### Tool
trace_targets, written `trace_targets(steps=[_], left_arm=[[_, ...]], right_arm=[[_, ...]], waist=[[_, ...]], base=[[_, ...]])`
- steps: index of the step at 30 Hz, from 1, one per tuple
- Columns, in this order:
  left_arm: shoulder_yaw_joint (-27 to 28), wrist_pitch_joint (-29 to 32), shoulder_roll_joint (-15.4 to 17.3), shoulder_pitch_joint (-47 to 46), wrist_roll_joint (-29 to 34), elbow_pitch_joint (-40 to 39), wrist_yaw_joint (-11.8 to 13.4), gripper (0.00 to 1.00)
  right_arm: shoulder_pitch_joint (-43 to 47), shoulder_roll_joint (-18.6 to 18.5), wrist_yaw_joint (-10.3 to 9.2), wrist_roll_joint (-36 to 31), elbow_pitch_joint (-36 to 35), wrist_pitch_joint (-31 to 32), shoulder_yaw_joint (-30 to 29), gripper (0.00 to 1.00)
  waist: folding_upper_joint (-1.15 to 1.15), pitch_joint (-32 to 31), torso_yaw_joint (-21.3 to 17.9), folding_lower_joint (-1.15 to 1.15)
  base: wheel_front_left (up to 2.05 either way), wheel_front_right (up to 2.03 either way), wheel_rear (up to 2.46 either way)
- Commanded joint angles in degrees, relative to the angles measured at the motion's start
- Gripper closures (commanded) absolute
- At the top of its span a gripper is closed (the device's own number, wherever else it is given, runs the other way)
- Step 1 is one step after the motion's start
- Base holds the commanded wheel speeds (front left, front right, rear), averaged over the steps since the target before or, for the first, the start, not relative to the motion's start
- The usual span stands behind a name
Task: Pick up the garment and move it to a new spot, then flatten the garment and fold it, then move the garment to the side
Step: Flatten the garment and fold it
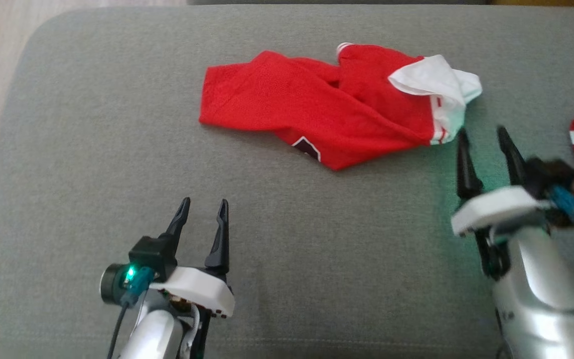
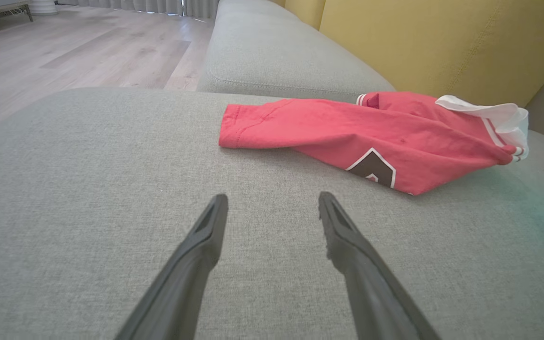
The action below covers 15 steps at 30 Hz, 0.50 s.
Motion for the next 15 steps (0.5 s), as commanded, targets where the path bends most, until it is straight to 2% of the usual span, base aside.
trace_targets(steps=[1,10,15], left_arm=[[1.1,-0.29,0.33,-0.79,-0.14,-1.73,-0.15,0.0],[-0.11,-0.29,0.33,-1.02,-1.37,-2.14,0.44,0.0],[-0.27,-0.29,0.33,-0.95,-1.75,-2.38,0.71,0.0]], right_arm=[[-4.72,0.42,0.37,-2.43,-1.48,1.63,2.8,0.0],[-14.35,-4.29,0.37,-14.36,4.74,10.48,5.86,0.0],[-16.08,-6.44,0.37,-17.5,7.89,13.66,6.96,0.0]], waist=[[0.0,0.22,1.24,0.0],[0.0,1.81,6.25,0.0],[0.0,2.47,7.68,0.0]], base=[[0.0,0.0,0.0],[0.0,0.0,0.0],[0.0,0.0,0.0]])
